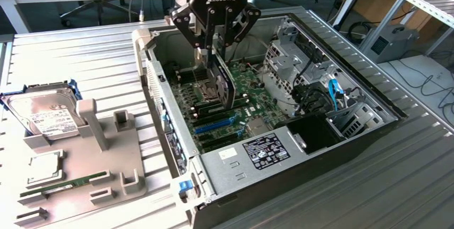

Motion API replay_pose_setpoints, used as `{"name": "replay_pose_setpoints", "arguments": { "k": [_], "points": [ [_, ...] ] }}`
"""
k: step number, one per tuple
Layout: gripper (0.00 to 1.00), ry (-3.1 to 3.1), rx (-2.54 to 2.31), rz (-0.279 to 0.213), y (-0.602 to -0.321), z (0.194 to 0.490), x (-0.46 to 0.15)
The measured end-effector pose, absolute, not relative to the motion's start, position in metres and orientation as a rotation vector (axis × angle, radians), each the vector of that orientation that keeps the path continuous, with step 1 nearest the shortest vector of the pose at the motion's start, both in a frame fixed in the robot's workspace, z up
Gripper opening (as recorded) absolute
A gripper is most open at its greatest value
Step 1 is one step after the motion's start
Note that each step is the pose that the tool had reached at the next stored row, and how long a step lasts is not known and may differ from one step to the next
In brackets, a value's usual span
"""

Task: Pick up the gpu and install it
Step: 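Pick up the gpu and move the gpu toward the slot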

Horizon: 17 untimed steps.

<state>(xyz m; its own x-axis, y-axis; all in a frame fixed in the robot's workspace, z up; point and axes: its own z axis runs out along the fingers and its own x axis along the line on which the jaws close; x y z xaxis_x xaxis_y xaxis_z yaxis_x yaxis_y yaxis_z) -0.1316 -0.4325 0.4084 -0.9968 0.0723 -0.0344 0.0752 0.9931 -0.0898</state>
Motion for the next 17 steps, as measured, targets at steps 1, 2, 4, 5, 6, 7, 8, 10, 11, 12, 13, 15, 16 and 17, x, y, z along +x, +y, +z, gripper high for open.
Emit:
{"name": "replay_pose_setpoints", "arguments": {
  "k": [1,2,4,5,6,7,8,10,11,12,13,15,16,17],
  "points": [
    [0.27,3.105,0.115,-0.142,-0.4323,0.4081,-0.1307],
    [0.27,3.105,0.115,-0.143,-0.4322,0.4079,-0.1302],
    [0.27,3.105,0.115,-0.144,-0.432,0.4076,-0.129],
    [0.27,3.105,0.115,-0.144,-0.4319,0.4074,-0.1285],
    [0.27,3.105,0.115,-0.144,-0.4319,0.4072,-0.1281],
    [0.27,3.105,0.115,-0.145,-0.4318,0.4071,-0.1276],
    [0.27,3.105,0.115,-0.146,-0.4317,0.407,-0.1272],
    [0.27,3.105,0.115,-0.147,-0.4314,0.4067,-0.1262],
    [0.27,3.105,0.115,-0.148,-0.4313,0.4066,-0.1257],
    [0.27,3.105,0.115,-0.149,-0.4312,0.4064,-0.1251],
    [0.27,3.105,0.115,-0.149,-0.4311,0.4063,-0.1245],
    [0.27,3.104,0.115,-0.151,-0.4308,0.4058,-0.123],
    [0.27,3.104,0.115,-0.151,-0.4307,0.4057,-0.1224],
    [0.27,3.104,0.115,-0.152,-0.4305,0.4055,-0.1215]
  ]
}}
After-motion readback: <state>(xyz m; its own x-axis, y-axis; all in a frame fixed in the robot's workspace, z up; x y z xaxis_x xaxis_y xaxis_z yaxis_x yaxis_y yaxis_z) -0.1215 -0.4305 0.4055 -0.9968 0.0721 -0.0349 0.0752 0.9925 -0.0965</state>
